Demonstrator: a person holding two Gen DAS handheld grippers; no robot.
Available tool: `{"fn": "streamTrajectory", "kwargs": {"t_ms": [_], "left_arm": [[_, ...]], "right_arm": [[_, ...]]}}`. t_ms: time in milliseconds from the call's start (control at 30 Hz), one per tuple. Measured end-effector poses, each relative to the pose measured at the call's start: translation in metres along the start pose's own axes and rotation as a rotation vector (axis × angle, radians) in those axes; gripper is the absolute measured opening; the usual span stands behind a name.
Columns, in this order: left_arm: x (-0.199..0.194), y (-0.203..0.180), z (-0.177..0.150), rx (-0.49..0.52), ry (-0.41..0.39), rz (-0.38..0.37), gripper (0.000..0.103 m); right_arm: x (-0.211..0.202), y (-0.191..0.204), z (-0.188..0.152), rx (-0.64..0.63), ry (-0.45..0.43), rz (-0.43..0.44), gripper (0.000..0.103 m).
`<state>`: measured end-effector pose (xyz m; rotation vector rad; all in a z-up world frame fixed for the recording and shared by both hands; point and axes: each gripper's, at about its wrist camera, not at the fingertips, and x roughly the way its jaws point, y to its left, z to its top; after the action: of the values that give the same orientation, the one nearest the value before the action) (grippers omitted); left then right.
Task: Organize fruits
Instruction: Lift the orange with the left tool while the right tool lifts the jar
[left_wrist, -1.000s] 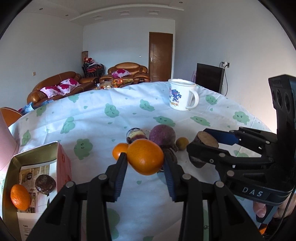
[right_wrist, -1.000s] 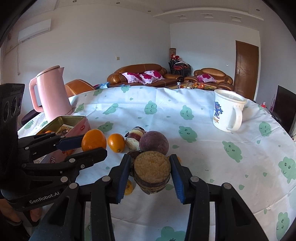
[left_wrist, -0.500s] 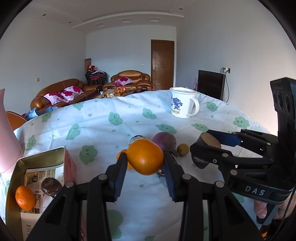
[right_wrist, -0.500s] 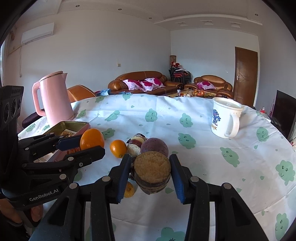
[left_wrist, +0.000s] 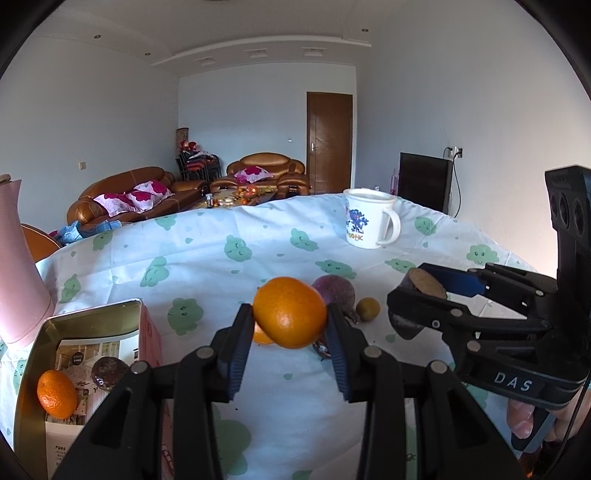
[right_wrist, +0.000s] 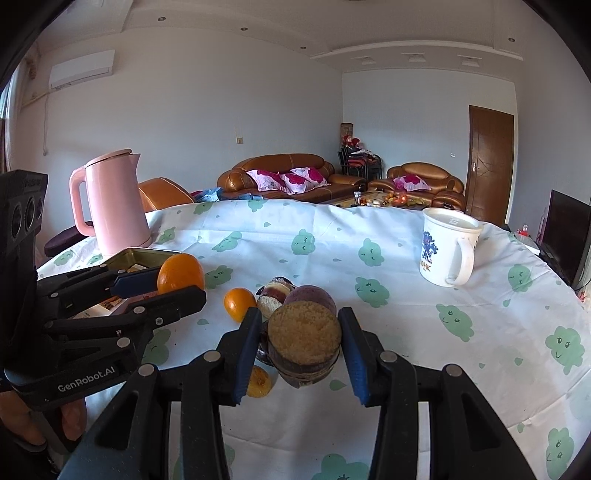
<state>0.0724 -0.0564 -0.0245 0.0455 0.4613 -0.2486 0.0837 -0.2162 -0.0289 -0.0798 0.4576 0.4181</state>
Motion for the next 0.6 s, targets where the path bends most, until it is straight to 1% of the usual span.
{"fn": "streamTrajectory", "kwargs": {"t_ms": [600], "left_arm": [[-0.01, 0.001, -0.001, 0.002, -0.063, 0.011, 0.04]], "right_arm": [[-0.011, 0.002, -0.001, -0.018, -0.056, -0.005, 0.045]]}}
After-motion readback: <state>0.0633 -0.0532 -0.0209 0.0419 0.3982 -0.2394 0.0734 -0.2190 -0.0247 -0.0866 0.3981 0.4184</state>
